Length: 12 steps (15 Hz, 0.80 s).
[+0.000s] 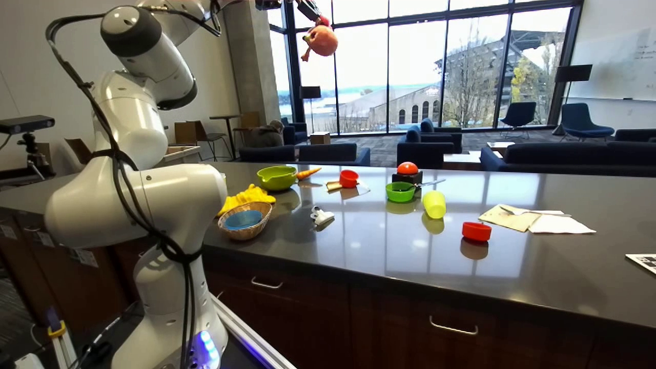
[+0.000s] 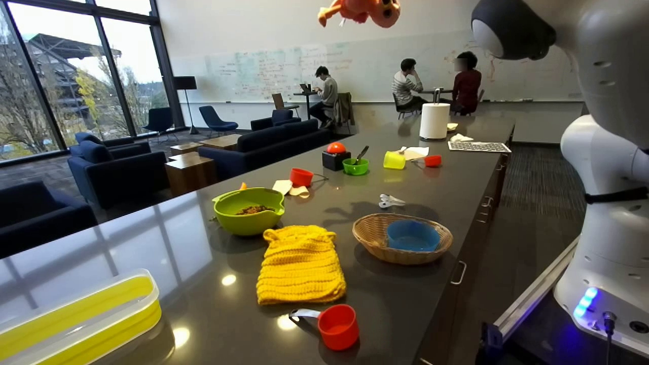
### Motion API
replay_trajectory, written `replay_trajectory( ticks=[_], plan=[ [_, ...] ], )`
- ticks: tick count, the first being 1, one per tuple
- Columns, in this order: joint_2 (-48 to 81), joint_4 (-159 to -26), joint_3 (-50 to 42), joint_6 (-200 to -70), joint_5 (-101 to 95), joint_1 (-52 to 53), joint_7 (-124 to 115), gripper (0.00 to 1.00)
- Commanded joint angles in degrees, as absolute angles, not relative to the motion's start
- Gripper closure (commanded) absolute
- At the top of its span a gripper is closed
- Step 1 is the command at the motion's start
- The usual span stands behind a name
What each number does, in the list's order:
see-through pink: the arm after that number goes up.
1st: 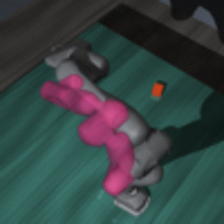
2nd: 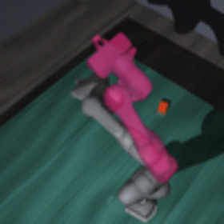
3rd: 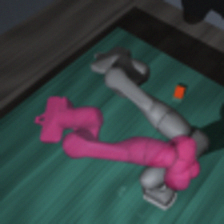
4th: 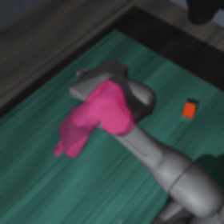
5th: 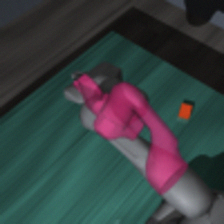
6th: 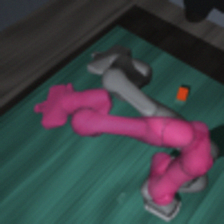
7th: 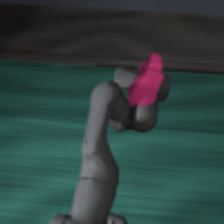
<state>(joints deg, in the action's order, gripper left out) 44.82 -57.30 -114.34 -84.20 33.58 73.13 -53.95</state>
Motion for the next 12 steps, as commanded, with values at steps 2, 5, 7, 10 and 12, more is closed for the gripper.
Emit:
replay_trajectory(
  ticks=[2, 5, 7, 10, 12],
  plan=[
    [39.0, -53.6, -107.8, -86.3, 37.6, 69.1, -44.9, 0.99],
    [36.8, -52.6, -104.7, -85.3, 39.5, 68.0, -39.3, 0.99],
    [39.7, -54.8, -106.8, -86.2, 38.2, 68.9, -42.1, 0.96],
    [39.9, -55.0, -106.7, -86.2, 38.1, 68.9, -42.2, 0.96],
    [38.5, -53.6, -104.0, -83.3, 38.5, 67.8, -38.3, 0.99]
  ],
)
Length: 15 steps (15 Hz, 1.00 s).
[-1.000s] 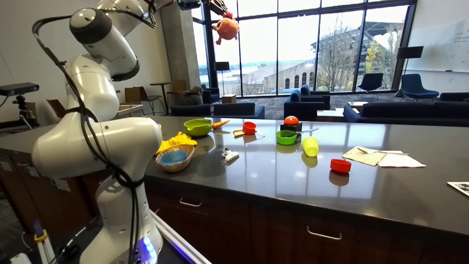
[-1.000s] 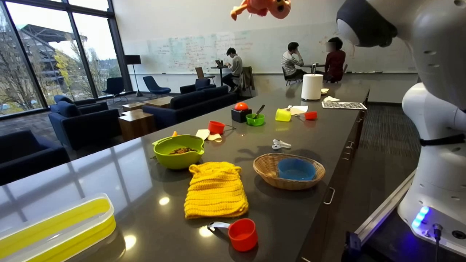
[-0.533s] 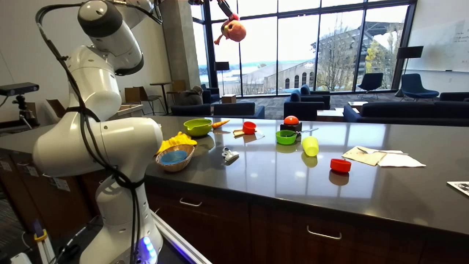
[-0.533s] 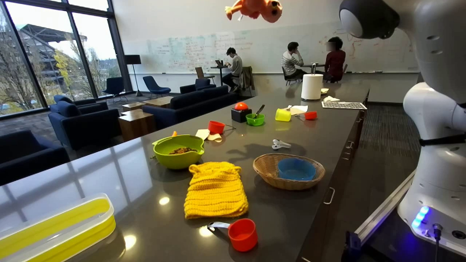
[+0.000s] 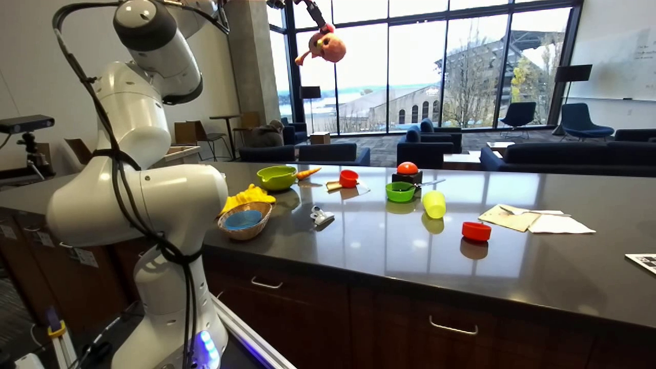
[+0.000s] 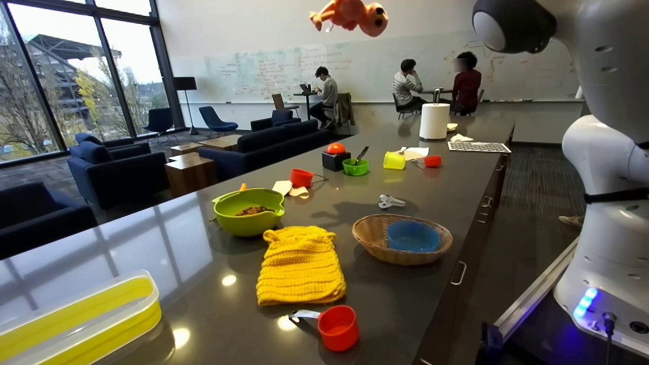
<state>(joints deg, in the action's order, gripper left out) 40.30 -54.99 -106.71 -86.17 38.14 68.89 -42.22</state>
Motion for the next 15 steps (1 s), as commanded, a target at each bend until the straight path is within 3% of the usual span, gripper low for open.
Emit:
replay_trajectory(
  ticks=[1, 8, 15],
  plan=[
    [37.5, -53.3, -102.3, -82.9, 39.5, 67.3, -35.9, 0.99],
    [35.8, -50.0, -90.0, -81.1, 44.7, 59.0, -23.1, 0.99],
    [37.3, -41.2, -75.0, -74.8, 54.3, 43.4, -10.4, 0.99]
  ],
)
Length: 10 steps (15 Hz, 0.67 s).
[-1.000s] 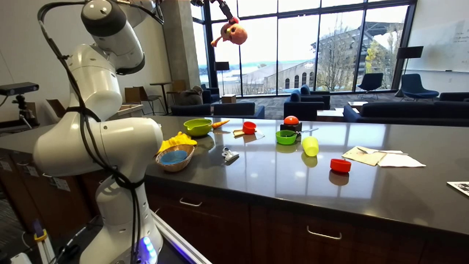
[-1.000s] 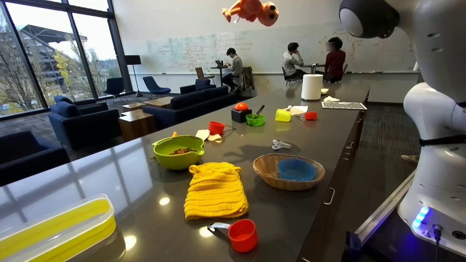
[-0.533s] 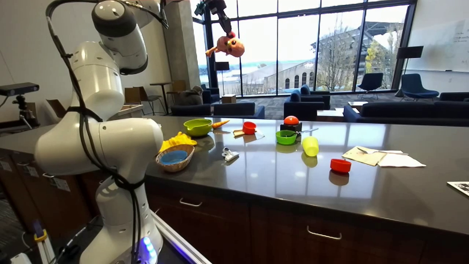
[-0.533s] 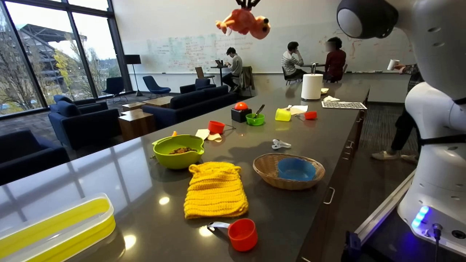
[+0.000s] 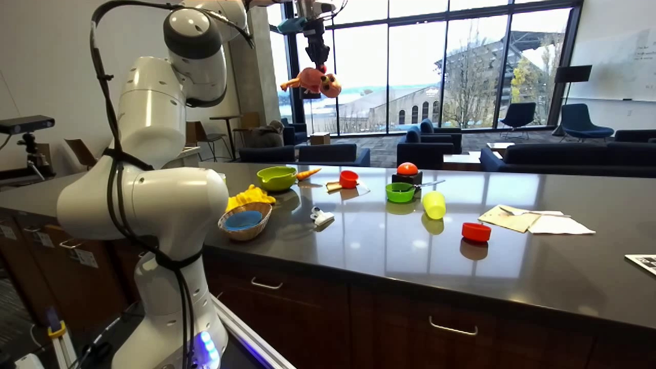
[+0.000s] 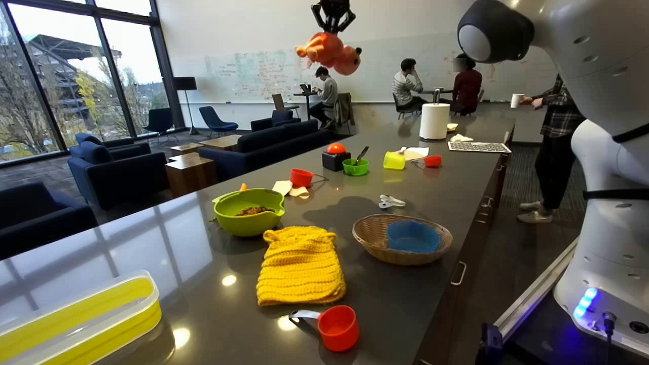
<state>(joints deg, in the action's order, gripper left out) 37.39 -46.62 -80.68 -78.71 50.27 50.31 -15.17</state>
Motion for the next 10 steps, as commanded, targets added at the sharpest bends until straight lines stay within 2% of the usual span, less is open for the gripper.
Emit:
replay_trajectory(
  ticks=[1, 2, 3, 6, 10],
  plan=[
    [37.5, -40.1, -73.0, -73.4, 55.6, 41.3, -8.6, 0.99],
    [37.7, -38.7, -70.9, -71.6, 56.9, 39.1, -7.0, 0.99],
    [35.8, -36.7, -62.6, -70.9, 53.4, 35.3, -6.7, 0.99],
    [36.6, -32.5, -50.1, -65.2, 52.4, 26.7, -3.7, 0.99],
    [39.3, -29.2, -31.3, -55.5, 39.7, 15.6, -9.7, 0.99]
  ],
)
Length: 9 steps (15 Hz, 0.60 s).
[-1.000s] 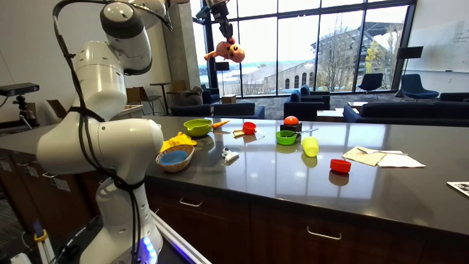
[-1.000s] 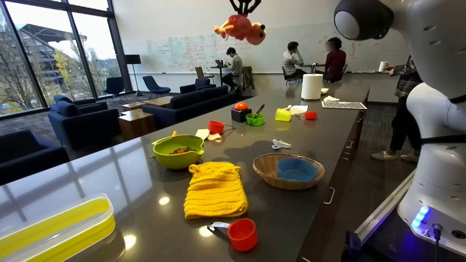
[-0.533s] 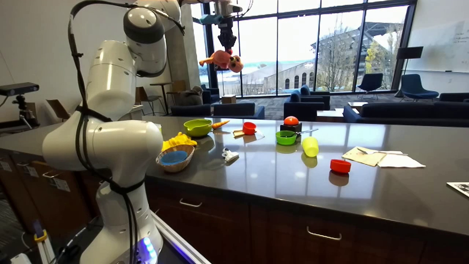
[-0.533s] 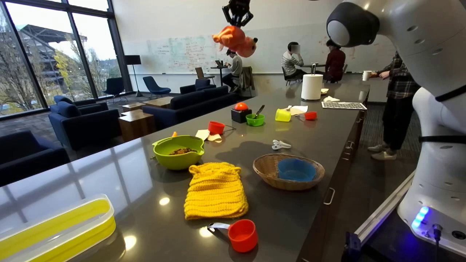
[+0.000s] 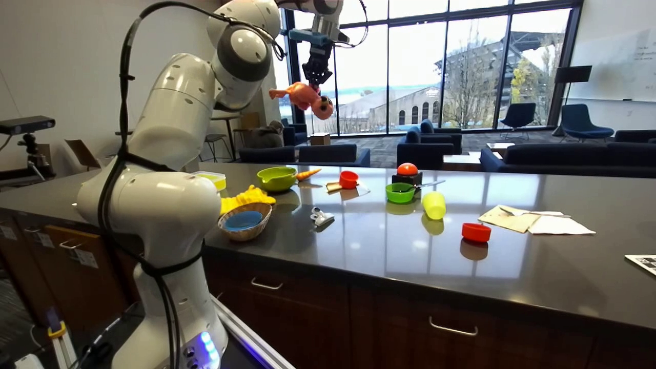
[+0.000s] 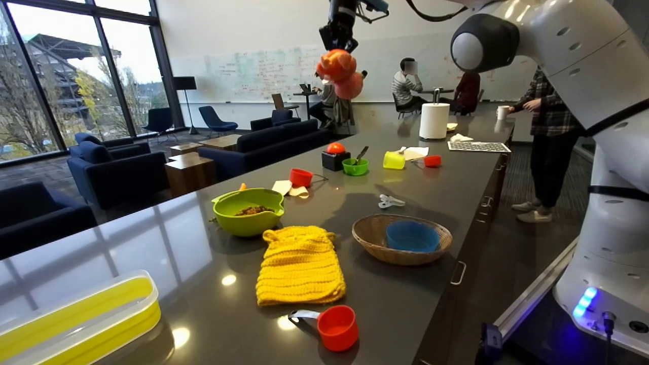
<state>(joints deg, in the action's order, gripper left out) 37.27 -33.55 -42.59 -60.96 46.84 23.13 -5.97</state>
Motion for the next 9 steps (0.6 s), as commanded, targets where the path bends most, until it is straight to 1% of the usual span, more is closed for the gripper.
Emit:
replay_trajectory(
  ticks=[1, 3, 4, 7, 9],
  plan=[
    [39.7, -28.8, -26.5, -53.7, 35.8, 13.5, -11.5, 0.99],
    [40.4, -28.2, -16.9, -50.6, 28.2, 9.7, -16.3, 0.99],
    [40.6, -27.7, -13.8, -50.2, 25.3, 8.7, -20.2, 0.99],
    [41.4, -24.2, -8.0, -53.3, 19.9, 7.6, -31.0, 0.99],
    [41.9, -22.3, -6.4, -53.8, 16.0, 8.7, -36.9, 0.99]
  ],
)
